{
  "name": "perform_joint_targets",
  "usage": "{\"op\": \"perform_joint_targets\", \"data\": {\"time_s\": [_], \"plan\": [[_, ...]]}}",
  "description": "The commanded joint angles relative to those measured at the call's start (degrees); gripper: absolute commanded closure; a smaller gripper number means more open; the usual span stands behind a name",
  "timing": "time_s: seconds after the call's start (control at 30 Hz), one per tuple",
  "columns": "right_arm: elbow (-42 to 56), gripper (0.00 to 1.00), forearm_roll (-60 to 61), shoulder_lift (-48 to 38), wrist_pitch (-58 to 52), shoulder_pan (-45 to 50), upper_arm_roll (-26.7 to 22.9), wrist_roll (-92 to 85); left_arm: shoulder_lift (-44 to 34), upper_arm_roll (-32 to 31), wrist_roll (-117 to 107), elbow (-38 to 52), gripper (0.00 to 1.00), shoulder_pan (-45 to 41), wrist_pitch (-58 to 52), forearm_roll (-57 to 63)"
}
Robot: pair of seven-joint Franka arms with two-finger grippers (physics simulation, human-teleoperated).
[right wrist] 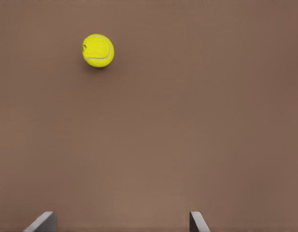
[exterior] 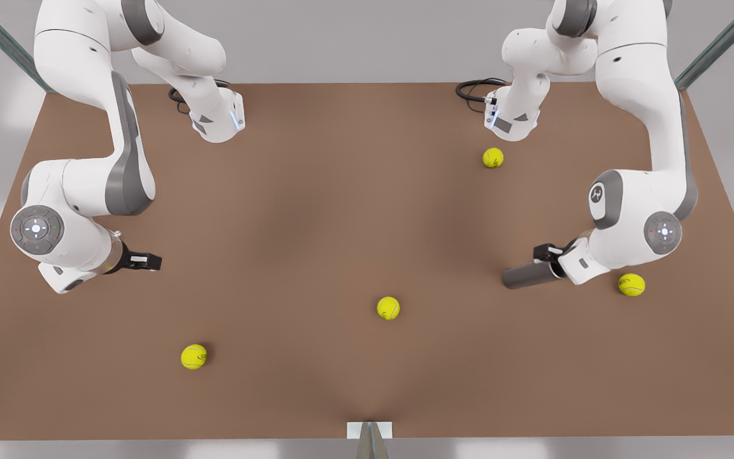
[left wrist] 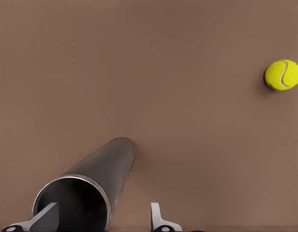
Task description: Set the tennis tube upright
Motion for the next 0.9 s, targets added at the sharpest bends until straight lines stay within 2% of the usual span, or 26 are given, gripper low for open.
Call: {"op": "perform_joint_targets", "data": {"time_s": [0.0, 0.23, 0.3, 0.43, 0.5, 0.87], "plan": [[0.05, 0.00, 0.00, 0.00, 0.00, 0.00, 0.00, -0.01, -0.01, 0.00, -0.01, 0.00, 0.00, 0.02, -0.16, 0.18], [0.05, 0.00, 0.00, 0.00, 0.00, 0.00, 0.00, -0.01, -2.11, -0.26, -0.27, 0.96, 0.00, 0.02, -1.39, 1.32], [0.05, 0.00, 0.00, 0.00, 0.00, 0.00, 0.00, -0.01, -2.03, -0.26, -0.36, 5.09, 0.00, 0.02, -4.11, 2.73], [-0.04, 0.00, 0.00, 0.00, 0.00, 0.00, 0.00, -0.01, -1.41, -0.26, -0.45, 17.66, 0.00, 0.46, -16.24, 9.76], [0.05, 0.00, 0.00, 0.00, 0.00, 0.00, 0.00, -0.01, -1.68, -0.26, -0.45, 20.74, 0.00, 0.72, -20.72, 10.02], [0.05, 0.00, 0.00, 0.00, 0.00, -0.17, 0.00, -0.27, -3.35, -1.23, -0.45, 21.97, 0.00, 0.98, -21.69, 10.11]]}}
